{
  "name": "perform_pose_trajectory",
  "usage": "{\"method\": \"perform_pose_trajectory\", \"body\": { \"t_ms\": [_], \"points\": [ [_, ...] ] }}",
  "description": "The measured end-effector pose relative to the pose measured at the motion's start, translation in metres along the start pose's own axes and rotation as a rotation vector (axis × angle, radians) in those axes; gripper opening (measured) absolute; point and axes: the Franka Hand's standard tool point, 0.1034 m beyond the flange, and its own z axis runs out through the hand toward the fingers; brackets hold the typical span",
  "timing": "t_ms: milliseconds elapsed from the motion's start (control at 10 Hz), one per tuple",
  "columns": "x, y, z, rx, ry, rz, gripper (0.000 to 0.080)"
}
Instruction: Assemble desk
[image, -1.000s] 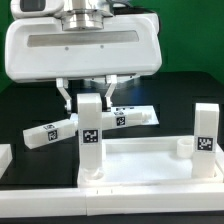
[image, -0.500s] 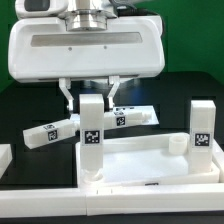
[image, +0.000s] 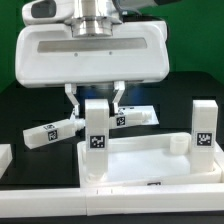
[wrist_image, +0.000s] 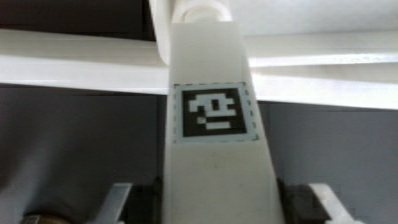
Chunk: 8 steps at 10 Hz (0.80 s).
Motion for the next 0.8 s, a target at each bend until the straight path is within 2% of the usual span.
{"method": "perform_pose_trajectory", "body": {
  "t_ms": [600, 700, 800],
  "points": [
    [-0.0015, 0.0018, 0.0034, -0.006, 0.002, 0.001, 0.029],
    [-0.0016, 0.0018, 0.0035, -0.006, 0.001, 0.001, 0.0472],
    [-0.0016, 0.0018, 0.0035, -0.006, 0.001, 0.001, 0.059]
  ]
}}
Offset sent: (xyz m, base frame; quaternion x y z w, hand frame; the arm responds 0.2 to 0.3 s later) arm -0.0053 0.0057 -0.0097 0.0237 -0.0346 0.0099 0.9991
